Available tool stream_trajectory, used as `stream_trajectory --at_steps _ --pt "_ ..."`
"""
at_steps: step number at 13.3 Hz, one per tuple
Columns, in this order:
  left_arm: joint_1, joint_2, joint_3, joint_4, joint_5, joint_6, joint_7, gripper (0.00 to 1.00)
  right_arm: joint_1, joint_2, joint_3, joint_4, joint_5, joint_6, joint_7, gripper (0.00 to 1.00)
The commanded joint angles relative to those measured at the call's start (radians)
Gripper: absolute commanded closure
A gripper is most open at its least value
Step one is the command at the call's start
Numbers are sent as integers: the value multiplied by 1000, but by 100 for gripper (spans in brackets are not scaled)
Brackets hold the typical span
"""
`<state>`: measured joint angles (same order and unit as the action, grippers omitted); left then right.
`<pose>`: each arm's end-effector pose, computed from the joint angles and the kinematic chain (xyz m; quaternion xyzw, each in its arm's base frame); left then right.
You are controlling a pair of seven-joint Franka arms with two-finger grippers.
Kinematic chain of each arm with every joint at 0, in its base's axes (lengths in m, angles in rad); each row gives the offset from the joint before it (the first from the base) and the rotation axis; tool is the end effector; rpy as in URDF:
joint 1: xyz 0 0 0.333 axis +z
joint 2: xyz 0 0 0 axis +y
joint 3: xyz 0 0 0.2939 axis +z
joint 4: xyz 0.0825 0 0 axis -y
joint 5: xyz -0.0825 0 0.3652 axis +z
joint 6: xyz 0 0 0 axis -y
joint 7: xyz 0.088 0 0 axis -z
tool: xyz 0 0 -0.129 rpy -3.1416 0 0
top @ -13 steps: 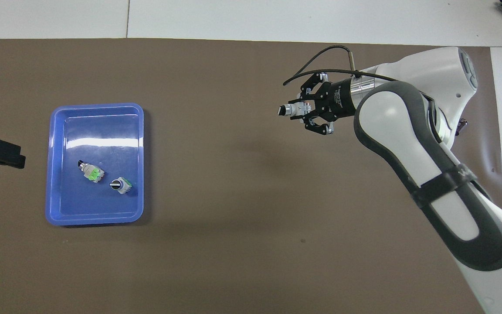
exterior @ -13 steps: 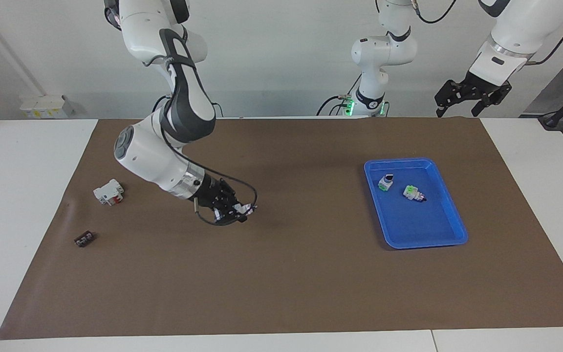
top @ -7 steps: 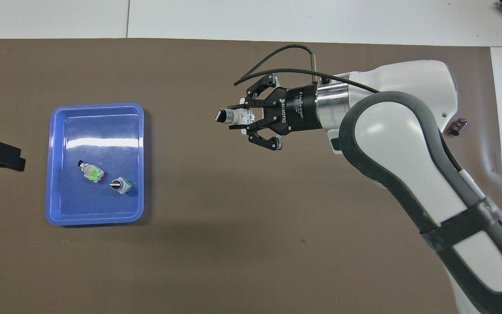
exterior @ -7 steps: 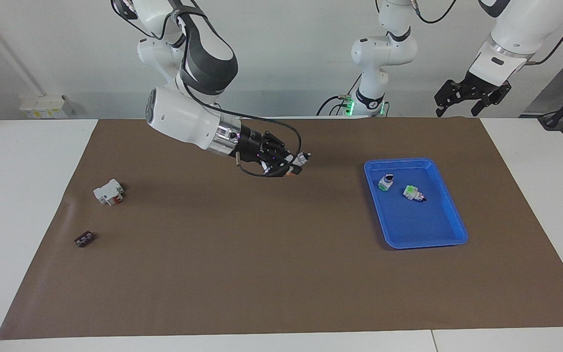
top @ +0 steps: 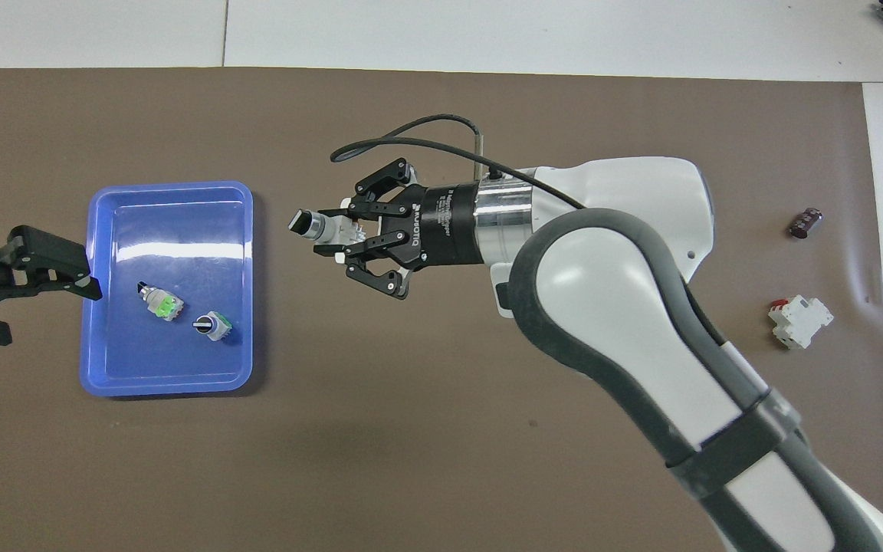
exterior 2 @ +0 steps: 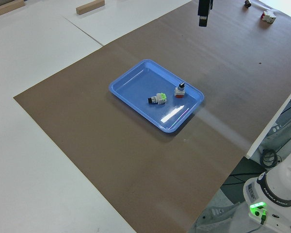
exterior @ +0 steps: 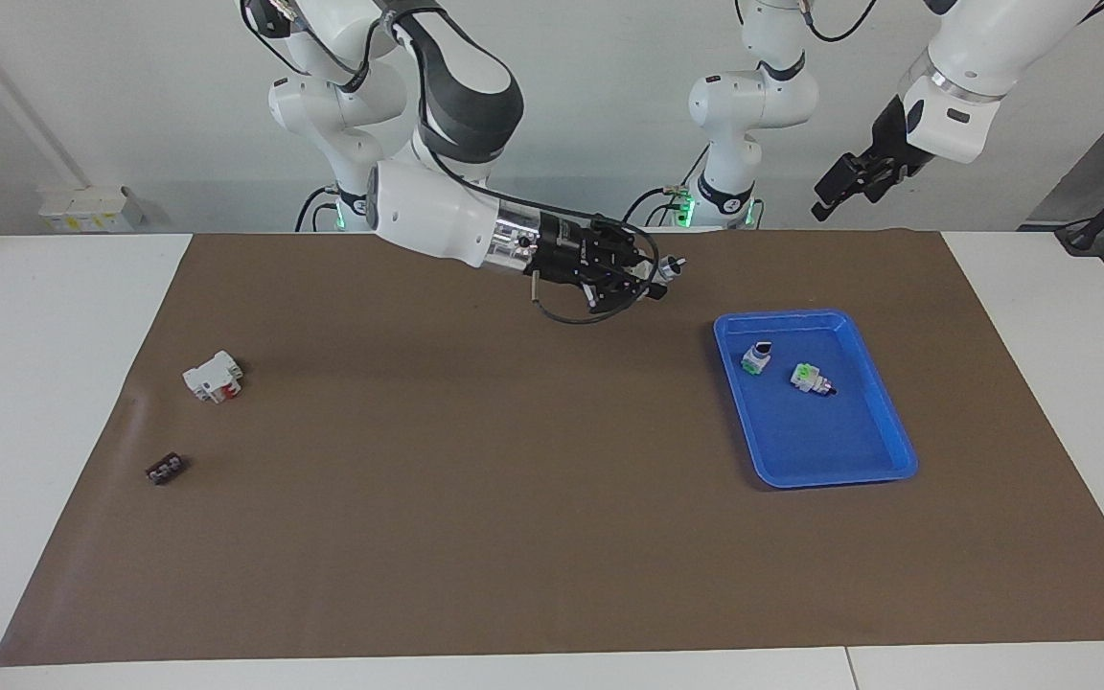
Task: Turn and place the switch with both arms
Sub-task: 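Hold the switch with the right gripper while the left gripper reaches it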
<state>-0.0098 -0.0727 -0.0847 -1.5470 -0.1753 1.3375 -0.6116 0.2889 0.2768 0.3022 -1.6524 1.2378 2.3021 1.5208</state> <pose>0.4812 -0.0728 0.6116 0.9646 0.2406 -0.0928 0.0546 0.5451 0.3844 0.4881 -0.5564 0.6236 0.3886 0.3880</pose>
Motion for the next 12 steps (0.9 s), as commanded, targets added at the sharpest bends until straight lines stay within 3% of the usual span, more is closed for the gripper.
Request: stream_trajectory --at_steps 1,6,12 --pt "-4 -6 -29 4 -53 14 -307 0 39 -30 0 -36 12 75 7 100" --pt "-1 -4 -40 -16 -147 166 -1137 0 67 -28 0 -43 9 132 -10 100" --pt "13 26 -36 -44 -354 275 -1574 0 68 -28 0 -43 9 134 -25 100"
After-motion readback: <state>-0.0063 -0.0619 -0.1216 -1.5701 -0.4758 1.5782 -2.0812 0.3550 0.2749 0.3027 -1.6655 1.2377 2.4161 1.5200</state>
